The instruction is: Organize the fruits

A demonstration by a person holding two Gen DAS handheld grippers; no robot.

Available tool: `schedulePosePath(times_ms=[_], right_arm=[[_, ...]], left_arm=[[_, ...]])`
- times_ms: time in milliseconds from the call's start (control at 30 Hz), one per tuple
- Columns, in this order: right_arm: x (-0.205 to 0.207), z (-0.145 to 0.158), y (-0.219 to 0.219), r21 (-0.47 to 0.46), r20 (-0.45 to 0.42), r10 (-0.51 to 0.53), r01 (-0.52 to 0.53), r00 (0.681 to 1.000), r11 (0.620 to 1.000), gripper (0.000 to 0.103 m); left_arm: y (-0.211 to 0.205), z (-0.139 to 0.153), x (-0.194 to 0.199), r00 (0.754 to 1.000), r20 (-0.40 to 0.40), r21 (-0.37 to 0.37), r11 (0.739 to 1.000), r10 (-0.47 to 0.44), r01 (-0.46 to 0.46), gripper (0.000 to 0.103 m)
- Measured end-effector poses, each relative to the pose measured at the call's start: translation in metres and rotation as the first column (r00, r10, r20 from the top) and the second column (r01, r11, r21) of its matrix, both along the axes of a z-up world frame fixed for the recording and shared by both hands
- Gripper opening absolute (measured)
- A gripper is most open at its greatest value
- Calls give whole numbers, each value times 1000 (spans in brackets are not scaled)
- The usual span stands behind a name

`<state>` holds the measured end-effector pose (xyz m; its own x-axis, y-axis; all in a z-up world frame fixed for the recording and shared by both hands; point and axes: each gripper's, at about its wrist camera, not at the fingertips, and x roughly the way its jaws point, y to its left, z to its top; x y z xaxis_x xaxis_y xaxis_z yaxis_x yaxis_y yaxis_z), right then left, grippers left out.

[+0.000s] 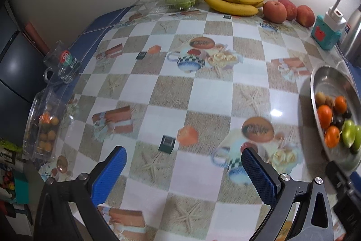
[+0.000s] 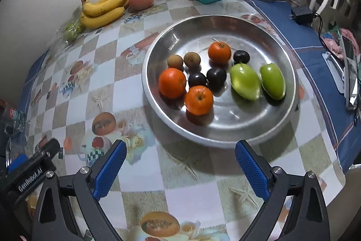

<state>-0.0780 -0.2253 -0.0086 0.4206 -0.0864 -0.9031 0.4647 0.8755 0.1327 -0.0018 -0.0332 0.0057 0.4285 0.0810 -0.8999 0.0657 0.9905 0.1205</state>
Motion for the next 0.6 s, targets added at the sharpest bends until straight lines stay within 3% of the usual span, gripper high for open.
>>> schedulePosePath(times_ms=[600], right_arm=[[-5, 4, -2, -29, 24, -7, 8, 1000, 1000, 97]], left_arm=[[-11, 2, -4, 998, 0, -3, 998, -68, 68, 103]])
